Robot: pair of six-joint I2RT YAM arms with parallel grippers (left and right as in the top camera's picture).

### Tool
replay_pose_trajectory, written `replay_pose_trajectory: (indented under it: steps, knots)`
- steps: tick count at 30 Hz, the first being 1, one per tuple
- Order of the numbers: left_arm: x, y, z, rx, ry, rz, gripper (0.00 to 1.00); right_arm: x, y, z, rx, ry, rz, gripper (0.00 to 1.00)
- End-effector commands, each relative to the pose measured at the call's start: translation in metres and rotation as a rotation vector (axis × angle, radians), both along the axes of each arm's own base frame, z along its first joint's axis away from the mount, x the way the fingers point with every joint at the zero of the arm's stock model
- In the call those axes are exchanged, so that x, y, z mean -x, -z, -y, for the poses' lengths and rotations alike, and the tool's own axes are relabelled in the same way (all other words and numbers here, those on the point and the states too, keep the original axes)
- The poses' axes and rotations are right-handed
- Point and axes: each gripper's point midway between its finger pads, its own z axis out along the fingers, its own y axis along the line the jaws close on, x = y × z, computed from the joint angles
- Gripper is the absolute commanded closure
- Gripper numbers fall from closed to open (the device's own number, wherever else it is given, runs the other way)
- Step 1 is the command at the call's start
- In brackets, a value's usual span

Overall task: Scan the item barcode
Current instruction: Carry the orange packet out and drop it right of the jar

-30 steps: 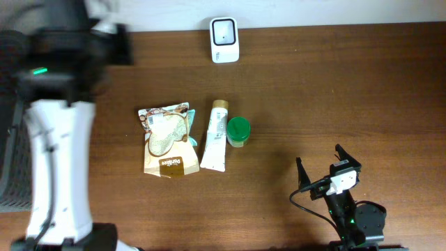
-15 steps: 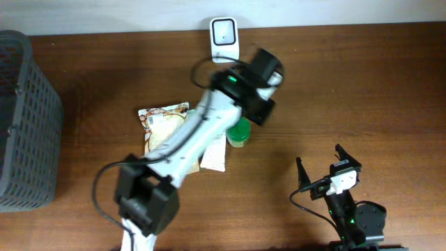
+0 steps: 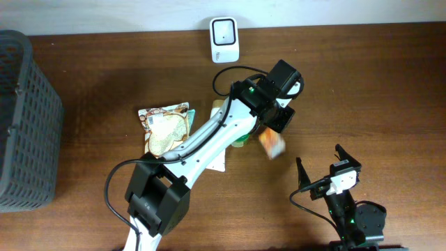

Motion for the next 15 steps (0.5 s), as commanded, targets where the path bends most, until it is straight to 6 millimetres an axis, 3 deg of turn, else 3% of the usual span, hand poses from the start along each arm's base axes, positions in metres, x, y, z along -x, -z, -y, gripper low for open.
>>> replay_pose_trajectory:
  steps: [1,5,8,12,15]
  knots:
    - [0.005,0.007,0.005,0.022,0.009,-0.043,0.57,0.000,0.003,-0.001,0.003,-0.004,-0.004,0.02]
    - [-0.009,-0.006,-0.010,0.024,-0.031,-0.040,0.55,0.000,0.003,-0.001,0.003,-0.004,-0.004,0.02]
    - [-0.030,-0.031,-0.041,0.032,-0.102,-0.031,0.55,0.000,0.003,-0.001,0.003,-0.004,-0.004,0.02]
    - [-0.066,-0.070,-0.122,0.033,-0.230,0.011,0.50,0.000,0.003,-0.001,0.003,-0.004,-0.004,0.02]
    - [-0.073,-0.080,-0.178,-0.006,-0.294,0.004,0.46,0.000,0.003,-0.001,0.003,-0.004,-0.004,0.02]
